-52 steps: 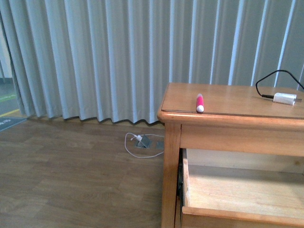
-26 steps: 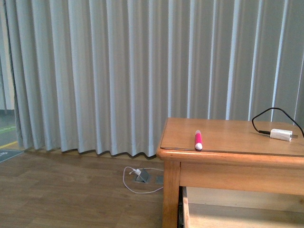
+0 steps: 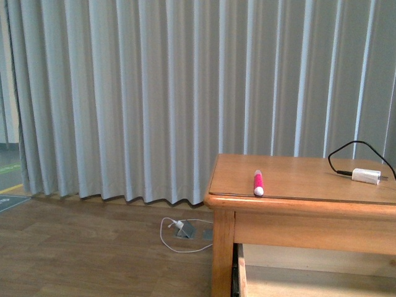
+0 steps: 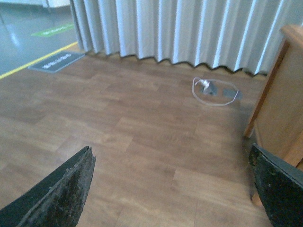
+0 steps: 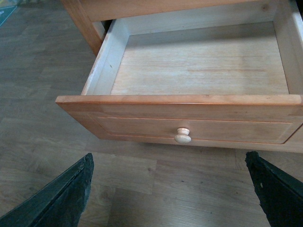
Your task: Place pink marker in drawer with both arms
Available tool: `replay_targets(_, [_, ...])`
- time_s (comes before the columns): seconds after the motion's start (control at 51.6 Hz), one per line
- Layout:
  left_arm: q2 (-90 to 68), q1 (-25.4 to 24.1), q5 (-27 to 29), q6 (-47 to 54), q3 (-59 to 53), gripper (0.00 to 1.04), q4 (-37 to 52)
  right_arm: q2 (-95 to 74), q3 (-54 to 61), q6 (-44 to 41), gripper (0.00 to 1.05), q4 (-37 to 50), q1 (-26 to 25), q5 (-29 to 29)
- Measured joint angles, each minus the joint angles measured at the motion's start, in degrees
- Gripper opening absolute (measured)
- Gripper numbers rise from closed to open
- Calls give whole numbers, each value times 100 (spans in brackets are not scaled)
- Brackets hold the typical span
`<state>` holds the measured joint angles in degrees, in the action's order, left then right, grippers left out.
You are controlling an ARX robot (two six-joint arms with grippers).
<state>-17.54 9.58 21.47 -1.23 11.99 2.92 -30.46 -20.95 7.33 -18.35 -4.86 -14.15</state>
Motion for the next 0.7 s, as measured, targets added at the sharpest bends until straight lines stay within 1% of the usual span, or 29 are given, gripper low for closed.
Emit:
replay_targets(0.174, [-1779, 66, -748, 457, 1436, 99, 682, 0, 0, 0, 96, 0, 0, -2])
replay_targets(0.232, [-2686, 247, -1060, 798, 2085, 99, 962, 0, 0, 0, 96, 0, 0, -2])
replay_targets(0.291, [-3488, 466, -1158, 1137, 2614, 99, 1187, 0, 0, 0, 96, 0, 0, -4])
replay_targets(0.349, [-4341, 717, -1311, 1252, 3233, 99, 1204, 0, 0, 0, 96, 0, 0, -4])
replay_targets(0.407, [-5115, 927, -1351, 1305, 3799, 99, 1252, 0, 0, 0, 96, 0, 0, -7])
replay_targets(0.445, [-5713, 1069, -1517, 1303, 4242, 99, 1261, 0, 0, 0, 96, 0, 0, -7])
replay_targets(0.697, [-8100, 1539, -2116, 1207, 6076, 99, 1449, 0, 0, 0, 96, 0, 0, -7])
